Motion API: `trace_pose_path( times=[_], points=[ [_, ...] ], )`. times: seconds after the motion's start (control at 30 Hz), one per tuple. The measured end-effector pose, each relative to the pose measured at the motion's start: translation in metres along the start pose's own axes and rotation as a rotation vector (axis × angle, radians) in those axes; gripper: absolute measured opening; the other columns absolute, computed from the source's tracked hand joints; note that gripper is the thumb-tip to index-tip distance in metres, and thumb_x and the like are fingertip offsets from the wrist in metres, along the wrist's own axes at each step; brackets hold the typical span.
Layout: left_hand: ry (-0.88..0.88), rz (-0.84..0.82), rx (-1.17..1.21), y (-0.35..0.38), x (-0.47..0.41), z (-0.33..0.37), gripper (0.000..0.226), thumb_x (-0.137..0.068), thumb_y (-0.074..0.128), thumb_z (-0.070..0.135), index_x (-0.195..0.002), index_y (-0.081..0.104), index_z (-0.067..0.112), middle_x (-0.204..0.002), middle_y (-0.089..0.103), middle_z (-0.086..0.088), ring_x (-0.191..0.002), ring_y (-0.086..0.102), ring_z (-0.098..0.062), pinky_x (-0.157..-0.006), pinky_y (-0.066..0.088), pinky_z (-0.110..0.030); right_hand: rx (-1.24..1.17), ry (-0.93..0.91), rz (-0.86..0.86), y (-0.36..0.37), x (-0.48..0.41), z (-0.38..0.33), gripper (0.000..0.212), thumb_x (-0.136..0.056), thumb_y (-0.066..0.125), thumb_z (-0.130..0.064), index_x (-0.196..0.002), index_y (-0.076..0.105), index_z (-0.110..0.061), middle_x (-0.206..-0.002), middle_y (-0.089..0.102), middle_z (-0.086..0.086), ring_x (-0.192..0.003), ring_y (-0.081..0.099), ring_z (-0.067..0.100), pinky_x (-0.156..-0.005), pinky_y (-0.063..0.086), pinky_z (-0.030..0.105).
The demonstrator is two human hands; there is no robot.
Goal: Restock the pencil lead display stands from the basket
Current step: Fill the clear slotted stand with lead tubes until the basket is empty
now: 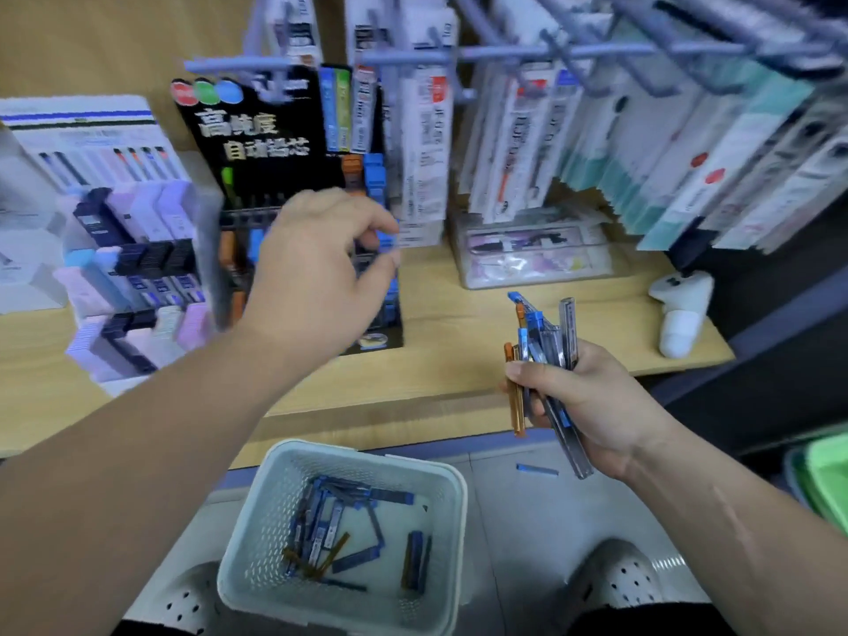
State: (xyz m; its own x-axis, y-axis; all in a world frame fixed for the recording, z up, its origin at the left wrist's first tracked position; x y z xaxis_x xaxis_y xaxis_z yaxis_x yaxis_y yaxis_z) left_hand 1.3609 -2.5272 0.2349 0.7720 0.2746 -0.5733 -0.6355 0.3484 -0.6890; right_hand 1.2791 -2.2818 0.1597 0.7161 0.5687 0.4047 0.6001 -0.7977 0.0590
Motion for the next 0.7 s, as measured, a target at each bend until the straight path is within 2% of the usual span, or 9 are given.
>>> trace_pose_path(
  times=[0.07,0.17,0.27,0.33,0.4,0.5,0.53,0.63,0.7],
  points=[
    [0.010,-0.111,0.107,0.028,0.014,0.030,0.015,-0.082,0.070,0.023,-0.096,0.071,0.018,-0.080,0.061,0.009,-0.076,0.049,-0.010,-0.076,0.039,-0.025,0.020,0.005,0.047,-0.033,0.015,0.011,0.026,-0.080,0.082,-0.009,-0.094,0.061,-0.002,-0.078,0.058,0.020,-0.056,0.048,0.021,-0.052,0.043,0.028],
    [-0.060,-0.349,0.294,0.084,0.042,0.070,0.015,-0.081,0.069,0.024,-0.095,0.072,0.021,-0.075,0.062,0.012,-0.070,0.053,-0.006,-0.070,0.044,-0.023,0.070,0.003,0.116,-0.082,0.039,0.031,0.011,-0.086,0.075,-0.002,-0.087,0.064,-0.002,-0.075,0.058,0.024,-0.054,0.046,0.022,-0.050,0.042,0.029],
    [-0.290,-0.685,0.357,0.154,0.075,0.090,0.011,-0.086,0.070,0.013,-0.094,0.072,0.020,-0.075,0.065,0.011,-0.064,0.057,-0.002,-0.062,0.045,-0.017,0.119,0.019,0.158,-0.122,0.055,0.054,0.012,-0.086,0.074,0.000,-0.082,0.063,0.001,-0.069,0.057,0.023,-0.054,0.046,0.024,-0.048,0.039,0.029],
    [-0.392,-0.952,0.272,0.208,0.104,0.087,0.013,-0.089,0.065,0.013,-0.100,0.071,0.017,-0.087,0.069,0.005,-0.076,0.064,-0.010,-0.066,0.048,-0.023,0.128,0.033,0.153,-0.142,0.059,0.072,0.015,-0.085,0.075,0.000,-0.082,0.062,0.004,-0.066,0.056,0.023,-0.054,0.046,0.024,-0.048,0.038,0.029],
    [-0.437,-1.131,0.177,0.258,0.132,0.080,0.019,-0.090,0.064,0.017,-0.107,0.068,0.013,-0.100,0.069,-0.002,-0.092,0.067,-0.020,-0.076,0.052,-0.026,0.110,0.056,0.140,-0.154,0.060,0.093,0.013,-0.083,0.077,0.001,-0.080,0.065,-0.002,-0.064,0.056,0.018,-0.051,0.046,0.022,-0.047,0.037,0.027],
    [-0.525,-1.239,0.119,0.312,0.160,0.070,0.020,-0.090,0.070,0.019,-0.108,0.061,0.014,-0.099,0.064,-0.005,-0.083,0.062,-0.019,-0.064,0.047,-0.020,0.095,0.131,0.112,-0.165,0.053,0.130,0.015,-0.080,0.081,-0.002,-0.081,0.067,-0.006,-0.064,0.059,0.016,-0.053,0.049,0.023,-0.051,0.041,0.031],
    [-0.523,-1.261,0.080,0.329,0.166,0.067,0.023,-0.091,0.070,0.021,-0.111,0.061,0.015,-0.104,0.064,-0.007,-0.088,0.062,-0.021,-0.065,0.045,-0.020,0.112,0.162,0.108,-0.169,0.048,0.141,0.016,-0.077,0.083,-0.006,-0.082,0.068,-0.005,-0.067,0.060,0.021,-0.054,0.051,0.024,-0.053,0.042,0.032],
    [-0.447,-1.258,-0.060,0.376,0.179,0.051,0.039,-0.093,0.065,0.027,-0.131,0.060,0.016,-0.130,0.062,-0.008,-0.117,0.059,-0.026,-0.092,0.045,-0.026,0.146,0.246,0.082,-0.186,0.031,0.170,0.020,-0.077,0.083,-0.009,-0.084,0.068,0.002,-0.072,0.061,0.031,-0.054,0.052,0.025,-0.053,0.044,0.031],
    [-0.397,-1.286,-0.114,0.400,0.187,0.042,0.039,-0.094,0.063,0.025,-0.132,0.060,0.018,-0.132,0.061,-0.007,-0.115,0.060,-0.028,-0.094,0.050,-0.032,0.112,0.280,0.062,-0.199,0.020,0.184,0.019,-0.081,0.080,-0.002,-0.088,0.065,0.007,-0.064,0.059,0.021,-0.051,0.051,0.022,-0.051,0.044,0.029]
  ],
)
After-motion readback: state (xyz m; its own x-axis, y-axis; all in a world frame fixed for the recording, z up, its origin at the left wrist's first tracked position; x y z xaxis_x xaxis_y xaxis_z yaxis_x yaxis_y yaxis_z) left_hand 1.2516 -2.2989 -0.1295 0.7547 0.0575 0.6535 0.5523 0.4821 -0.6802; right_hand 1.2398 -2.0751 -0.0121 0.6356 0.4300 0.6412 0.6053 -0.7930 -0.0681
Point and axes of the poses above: each hand's wrist, its own x-axis away from the middle knuckle, its own y-axis out of the palm, z = x × y, the point moved 3 cm from there along -x, towards the middle knuckle
